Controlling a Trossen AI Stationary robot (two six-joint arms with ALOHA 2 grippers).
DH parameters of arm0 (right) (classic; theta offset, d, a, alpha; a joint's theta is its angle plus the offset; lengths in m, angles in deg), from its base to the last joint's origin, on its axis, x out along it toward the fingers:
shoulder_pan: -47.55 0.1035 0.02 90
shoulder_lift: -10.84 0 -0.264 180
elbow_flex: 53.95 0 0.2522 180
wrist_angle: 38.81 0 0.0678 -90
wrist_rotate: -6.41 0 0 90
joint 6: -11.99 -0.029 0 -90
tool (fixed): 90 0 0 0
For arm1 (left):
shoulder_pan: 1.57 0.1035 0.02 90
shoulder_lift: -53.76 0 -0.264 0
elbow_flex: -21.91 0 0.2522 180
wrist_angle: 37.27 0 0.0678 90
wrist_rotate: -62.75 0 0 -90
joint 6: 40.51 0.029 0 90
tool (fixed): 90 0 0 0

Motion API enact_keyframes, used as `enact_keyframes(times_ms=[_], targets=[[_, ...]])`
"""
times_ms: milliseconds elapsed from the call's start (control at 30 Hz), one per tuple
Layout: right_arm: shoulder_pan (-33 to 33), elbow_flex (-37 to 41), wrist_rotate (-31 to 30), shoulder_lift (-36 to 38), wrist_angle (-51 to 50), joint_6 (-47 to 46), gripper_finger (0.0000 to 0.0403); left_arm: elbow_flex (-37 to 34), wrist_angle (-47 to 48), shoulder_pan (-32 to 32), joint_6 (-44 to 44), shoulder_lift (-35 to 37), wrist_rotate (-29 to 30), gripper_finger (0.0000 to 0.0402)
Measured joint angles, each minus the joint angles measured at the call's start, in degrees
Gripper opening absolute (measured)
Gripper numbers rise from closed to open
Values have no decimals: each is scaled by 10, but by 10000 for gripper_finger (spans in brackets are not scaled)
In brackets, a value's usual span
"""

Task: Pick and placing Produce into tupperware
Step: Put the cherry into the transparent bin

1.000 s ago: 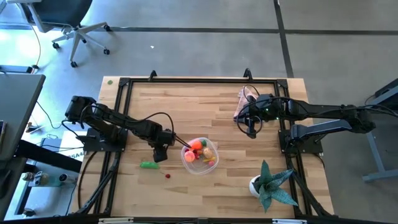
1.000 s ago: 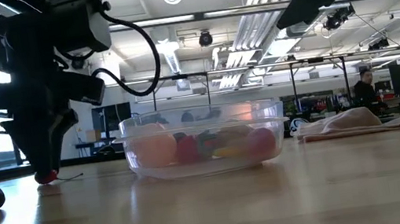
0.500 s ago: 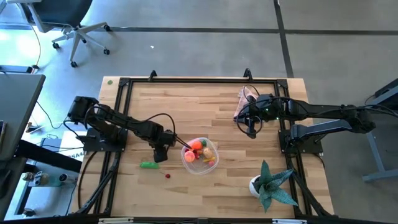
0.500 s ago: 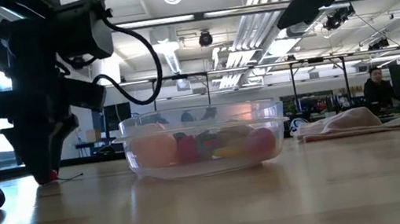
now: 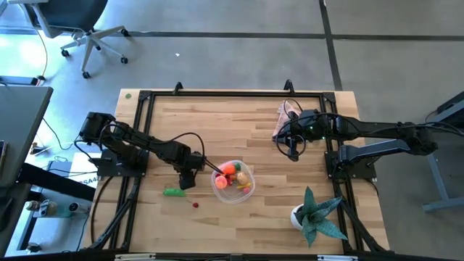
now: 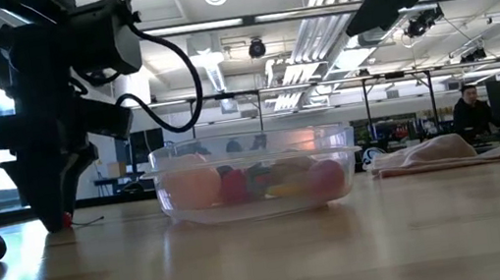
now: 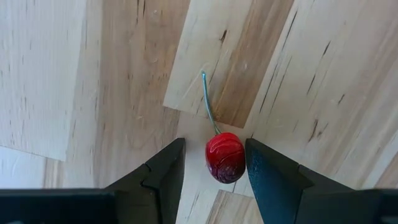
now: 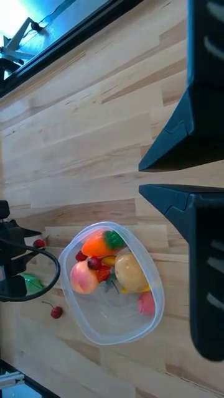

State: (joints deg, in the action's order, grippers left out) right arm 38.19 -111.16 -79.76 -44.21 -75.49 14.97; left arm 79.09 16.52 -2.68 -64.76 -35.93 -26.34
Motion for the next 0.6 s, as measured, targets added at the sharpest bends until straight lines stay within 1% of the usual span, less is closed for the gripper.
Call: enact_keyframes(times_ms=[467,600], targets=[[0,0,0,0,0,0,32,0,1,0,0,0,2,158],[0,0,0,0,0,0,32,0,1,0,0,0,2,149]])
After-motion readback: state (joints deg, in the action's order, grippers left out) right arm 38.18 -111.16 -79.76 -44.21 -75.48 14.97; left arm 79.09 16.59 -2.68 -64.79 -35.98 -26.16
